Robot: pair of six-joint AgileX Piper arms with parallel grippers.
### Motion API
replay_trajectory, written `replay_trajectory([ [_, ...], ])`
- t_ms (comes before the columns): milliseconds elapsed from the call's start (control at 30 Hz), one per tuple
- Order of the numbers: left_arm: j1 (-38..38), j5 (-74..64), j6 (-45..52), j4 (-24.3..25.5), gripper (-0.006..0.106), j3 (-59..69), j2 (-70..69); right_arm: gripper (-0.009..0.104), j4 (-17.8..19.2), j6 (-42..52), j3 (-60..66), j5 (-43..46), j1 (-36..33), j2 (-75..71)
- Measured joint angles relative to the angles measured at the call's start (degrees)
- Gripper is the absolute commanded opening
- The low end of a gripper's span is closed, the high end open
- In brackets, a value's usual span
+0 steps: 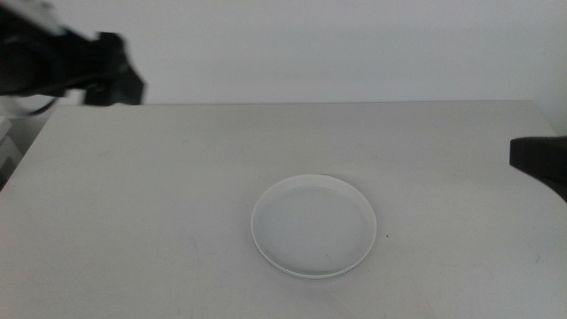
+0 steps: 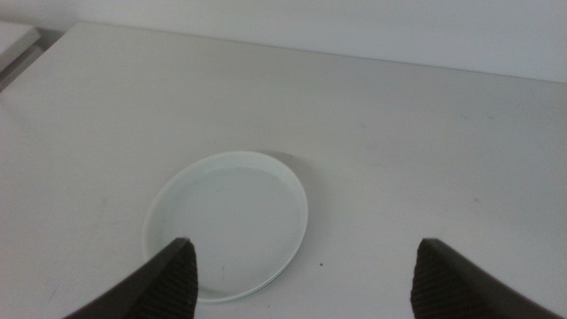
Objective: Stack the three bowls on top of each other.
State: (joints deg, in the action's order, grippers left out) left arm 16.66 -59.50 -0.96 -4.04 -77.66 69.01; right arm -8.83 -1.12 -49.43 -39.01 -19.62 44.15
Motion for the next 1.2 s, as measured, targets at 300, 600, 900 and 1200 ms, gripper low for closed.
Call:
replay_trajectory([
  [300, 0.0, 9.32, 0.0, 5.46, 0.105, 17.23, -20.94, 0.061, 12.33, -9.69, -5.22, -3.07, 0.0, -2.26],
  [600, 0.0, 18.53, -3.21, 7.52, 0.105, 33.33, -37.33, 0.061, 20.58, -17.06, 0.19, -6.41, 0.0, -14.33],
  [900, 0.0, 37.47, -3.33, 7.41, 0.105, 54.84, -49.01, 0.061, 23.43, -18.32, 18.51, 6.33, 0.0, -25.86],
  [1200, 0.0, 47.99, -3.44, 7.41, 0.105, 61.93, -49.9, 0.061, 23.84, -18.5, 24.42, 12.13, 0.0, -26.91],
])
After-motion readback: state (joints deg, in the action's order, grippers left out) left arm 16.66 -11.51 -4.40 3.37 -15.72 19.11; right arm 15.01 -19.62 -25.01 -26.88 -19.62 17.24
